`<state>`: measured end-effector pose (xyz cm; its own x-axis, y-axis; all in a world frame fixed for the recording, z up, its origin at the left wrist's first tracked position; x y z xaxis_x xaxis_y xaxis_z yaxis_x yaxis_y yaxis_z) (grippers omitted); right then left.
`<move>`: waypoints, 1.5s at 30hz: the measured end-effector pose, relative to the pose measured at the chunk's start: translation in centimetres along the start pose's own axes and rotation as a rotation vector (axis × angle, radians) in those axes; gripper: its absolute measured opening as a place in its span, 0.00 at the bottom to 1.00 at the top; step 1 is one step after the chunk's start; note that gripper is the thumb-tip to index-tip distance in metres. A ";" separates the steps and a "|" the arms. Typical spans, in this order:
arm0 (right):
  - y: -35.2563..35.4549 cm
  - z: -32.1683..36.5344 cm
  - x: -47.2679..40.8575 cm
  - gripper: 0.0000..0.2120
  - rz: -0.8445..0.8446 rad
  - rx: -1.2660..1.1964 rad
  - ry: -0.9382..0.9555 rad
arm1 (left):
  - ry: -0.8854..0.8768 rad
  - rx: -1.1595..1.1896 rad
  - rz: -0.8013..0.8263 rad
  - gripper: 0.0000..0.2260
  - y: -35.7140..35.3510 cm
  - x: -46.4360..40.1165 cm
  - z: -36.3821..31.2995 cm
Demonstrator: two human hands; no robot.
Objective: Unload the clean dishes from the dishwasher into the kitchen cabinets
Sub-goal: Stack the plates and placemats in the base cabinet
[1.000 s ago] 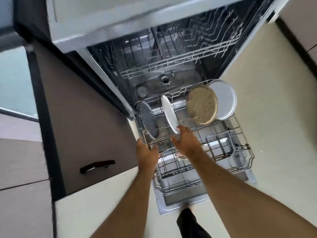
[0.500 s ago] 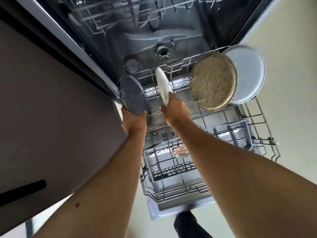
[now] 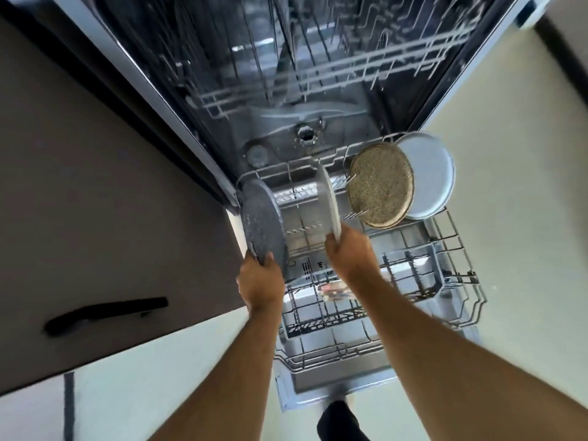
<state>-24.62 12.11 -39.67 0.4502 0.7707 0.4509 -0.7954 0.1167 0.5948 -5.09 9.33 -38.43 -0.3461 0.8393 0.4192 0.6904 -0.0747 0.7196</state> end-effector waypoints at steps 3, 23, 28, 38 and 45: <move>3.0 1.7 5.2 0.16 -0.034 -0.081 -0.057 | -0.095 0.001 0.055 0.14 3.5 4.2 -1.4; 8.3 13.0 37.1 0.18 -0.204 -0.308 -0.062 | -0.553 0.041 0.155 0.16 30.0 25.8 2.7; 7.3 14.3 42.6 0.12 -0.230 -0.469 -0.058 | -0.647 0.009 0.120 0.17 34.5 27.0 7.2; 0.7 16.0 50.5 0.09 -0.046 -0.972 -0.188 | -0.789 -0.146 -0.038 0.22 44.1 27.6 15.7; -1.5 19.8 51.6 0.10 0.148 -1.024 -0.144 | -0.822 -0.276 -0.187 0.29 48.7 27.8 18.5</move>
<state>7.88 39.33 -4.13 0.3113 0.7466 0.5879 -0.7798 0.5543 -0.2910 30.64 38.98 -1.98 0.2012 0.9642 -0.1727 0.4532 0.0647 0.8891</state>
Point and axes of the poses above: each hand's wrist, its own x-axis away from the middle knuckle, its own y-axis out of the back of the hand, z = x × y, the point moved 6 cm from there along -x, towards the middle knuckle, and after that the axes turned 3 degrees about -x, right-handed, at the moved point
